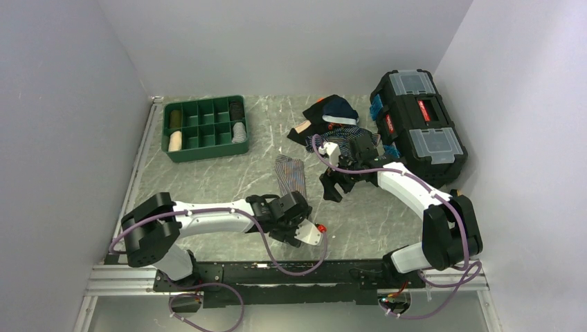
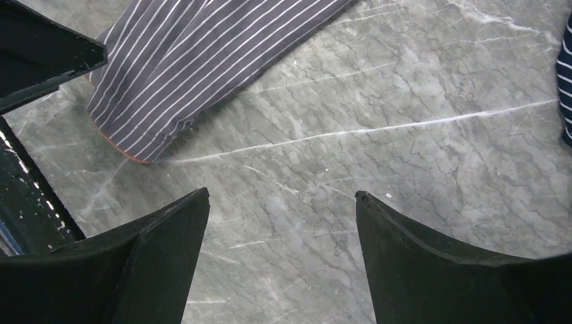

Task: Roll the underwear
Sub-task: Roll the underwear to the center of the board.

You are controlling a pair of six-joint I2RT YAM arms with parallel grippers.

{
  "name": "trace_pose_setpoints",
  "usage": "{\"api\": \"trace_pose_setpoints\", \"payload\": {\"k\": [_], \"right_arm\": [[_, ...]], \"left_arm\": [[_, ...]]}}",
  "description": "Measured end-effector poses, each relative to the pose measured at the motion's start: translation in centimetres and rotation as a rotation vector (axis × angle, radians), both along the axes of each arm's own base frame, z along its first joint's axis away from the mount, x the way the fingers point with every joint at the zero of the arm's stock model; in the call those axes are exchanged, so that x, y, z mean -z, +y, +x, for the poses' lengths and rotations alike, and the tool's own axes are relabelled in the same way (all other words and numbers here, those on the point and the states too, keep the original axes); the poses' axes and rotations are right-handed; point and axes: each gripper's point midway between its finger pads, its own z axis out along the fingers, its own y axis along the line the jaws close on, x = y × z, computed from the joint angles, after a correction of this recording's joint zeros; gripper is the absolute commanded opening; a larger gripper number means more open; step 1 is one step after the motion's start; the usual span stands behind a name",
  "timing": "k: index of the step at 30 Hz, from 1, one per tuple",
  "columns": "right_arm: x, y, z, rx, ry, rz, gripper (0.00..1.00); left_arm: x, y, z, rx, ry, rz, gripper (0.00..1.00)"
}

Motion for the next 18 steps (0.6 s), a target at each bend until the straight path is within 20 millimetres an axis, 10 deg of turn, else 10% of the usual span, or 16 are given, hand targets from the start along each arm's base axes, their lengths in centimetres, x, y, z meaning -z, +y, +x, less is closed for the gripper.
{"api": "trace_pose_setpoints", "payload": {"k": [18], "right_arm": [[0.1,0.0,-0.2,-0.004,0.011,0.002,0.82]], "left_arm": [[1.5,-0.9,0.4,-0.003,0.003,0.017,0.65]]}}
